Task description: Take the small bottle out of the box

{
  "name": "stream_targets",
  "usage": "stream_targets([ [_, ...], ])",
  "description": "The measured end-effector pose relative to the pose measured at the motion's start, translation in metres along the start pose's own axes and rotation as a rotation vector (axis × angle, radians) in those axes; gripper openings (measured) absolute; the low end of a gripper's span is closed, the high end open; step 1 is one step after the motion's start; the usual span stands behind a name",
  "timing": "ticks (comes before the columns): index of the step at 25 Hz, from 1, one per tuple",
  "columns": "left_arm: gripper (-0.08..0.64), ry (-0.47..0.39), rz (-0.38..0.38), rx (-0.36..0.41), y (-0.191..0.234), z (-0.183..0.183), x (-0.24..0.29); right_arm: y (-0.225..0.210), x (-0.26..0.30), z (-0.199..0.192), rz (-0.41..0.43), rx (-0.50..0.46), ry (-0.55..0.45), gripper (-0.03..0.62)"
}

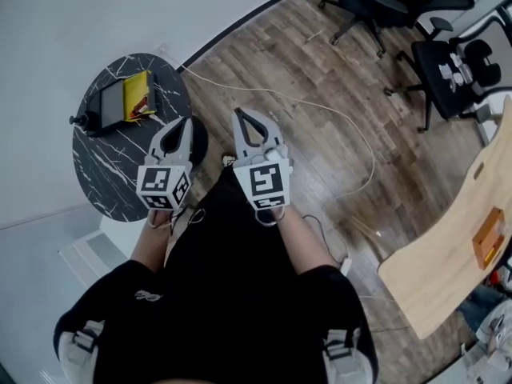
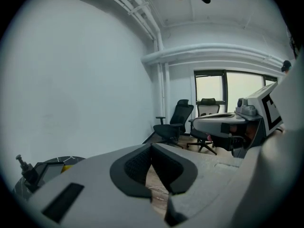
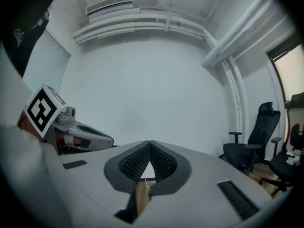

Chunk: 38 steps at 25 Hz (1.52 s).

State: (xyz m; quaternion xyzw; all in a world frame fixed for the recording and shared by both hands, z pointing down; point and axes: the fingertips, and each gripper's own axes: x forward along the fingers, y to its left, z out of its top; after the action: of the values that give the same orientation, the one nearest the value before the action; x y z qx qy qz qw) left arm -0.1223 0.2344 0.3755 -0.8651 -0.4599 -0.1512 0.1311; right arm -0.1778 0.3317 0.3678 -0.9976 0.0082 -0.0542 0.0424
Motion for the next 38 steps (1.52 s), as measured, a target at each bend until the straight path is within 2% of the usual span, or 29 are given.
stream_targets([
  [8, -0.002, 0.041, 0.020, -0.057, 0.037, -0.020, 0.029, 0.014, 0.045, -0.023, 0.127, -0.045, 0.104, -0.005],
  [14, -0.002, 0.057, 0.095, -0.125, 0.104, -0.036, 0.039, 0.047, 0.114, -0.028, 0.253, -0.123, 0.155, -0.005],
  [21, -0.002, 0.074, 0.189, -0.216, 0.185, -0.060, 0.036, 0.109, 0.197, -0.032, 0.460, -0.214, 0.212, -0.005],
  [25, -0.002, 0.056, 0.275, -0.330, 0.222, -0.075, 0.029, 0.146, 0.230, -0.031, 0.606, -0.284, 0.245, -0.005],
  [31, -0.002, 0.056, 0.415, -0.415, 0.283, -0.100, 0.000, 0.203, 0.269, -0.037, 0.785, -0.405, 0.298, -0.005],
  [34, -0.002, 0.064, 0.491, -0.458, 0.308, -0.118, -0.020, 0.226, 0.284, -0.048, 0.863, -0.429, 0.363, -0.005],
  [38, -0.002, 0.073, 0.581, -0.528, 0.324, -0.138, -0.041, 0.251, 0.300, -0.072, 0.963, -0.521, 0.467, -0.005],
])
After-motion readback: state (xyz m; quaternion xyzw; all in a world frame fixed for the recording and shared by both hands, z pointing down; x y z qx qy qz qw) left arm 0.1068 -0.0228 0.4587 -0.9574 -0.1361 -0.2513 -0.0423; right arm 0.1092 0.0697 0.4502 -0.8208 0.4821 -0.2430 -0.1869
